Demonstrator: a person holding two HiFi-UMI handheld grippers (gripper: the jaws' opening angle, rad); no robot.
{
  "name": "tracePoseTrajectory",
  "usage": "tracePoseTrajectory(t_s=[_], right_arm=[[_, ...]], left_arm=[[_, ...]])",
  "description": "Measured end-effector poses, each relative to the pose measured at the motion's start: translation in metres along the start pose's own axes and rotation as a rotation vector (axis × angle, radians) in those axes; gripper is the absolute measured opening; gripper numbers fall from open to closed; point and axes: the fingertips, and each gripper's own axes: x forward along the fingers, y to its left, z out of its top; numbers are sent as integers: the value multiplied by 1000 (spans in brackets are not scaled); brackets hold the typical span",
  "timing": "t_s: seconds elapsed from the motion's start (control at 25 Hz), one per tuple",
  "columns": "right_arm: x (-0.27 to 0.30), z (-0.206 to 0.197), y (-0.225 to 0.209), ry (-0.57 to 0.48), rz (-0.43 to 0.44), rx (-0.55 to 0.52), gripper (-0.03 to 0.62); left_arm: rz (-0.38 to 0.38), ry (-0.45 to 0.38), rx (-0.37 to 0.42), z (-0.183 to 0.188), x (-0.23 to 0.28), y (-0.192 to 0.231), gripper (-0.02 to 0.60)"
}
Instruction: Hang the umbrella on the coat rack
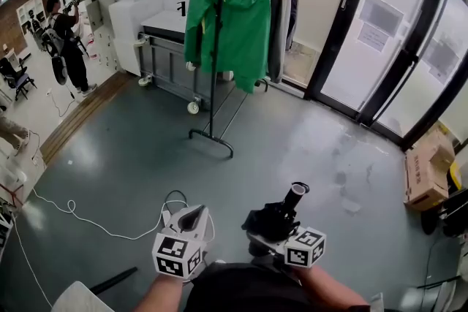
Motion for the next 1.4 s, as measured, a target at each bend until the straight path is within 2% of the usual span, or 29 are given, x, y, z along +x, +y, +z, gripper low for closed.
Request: tracePoseTrajectory(t_s=[0.32, 0.48, 0.68, 1.08, 1.4], right_arm=[[0, 6, -10, -5, -20, 22, 239], [7, 12, -27, -13, -27, 42, 239], [25, 25, -46, -6, -18, 66, 239], [74, 67, -96, 21, 17, 55, 239], [103, 121, -147, 5, 58, 50, 239]], left_arm=[[-10, 13, -20, -6, 10, 5, 15], [-29, 26, -55, -7, 24, 9, 15], [-13, 59, -91, -7, 41, 26, 15], [17, 56, -64, 28, 99, 68, 15], [62, 27, -67, 70, 156, 98, 15]])
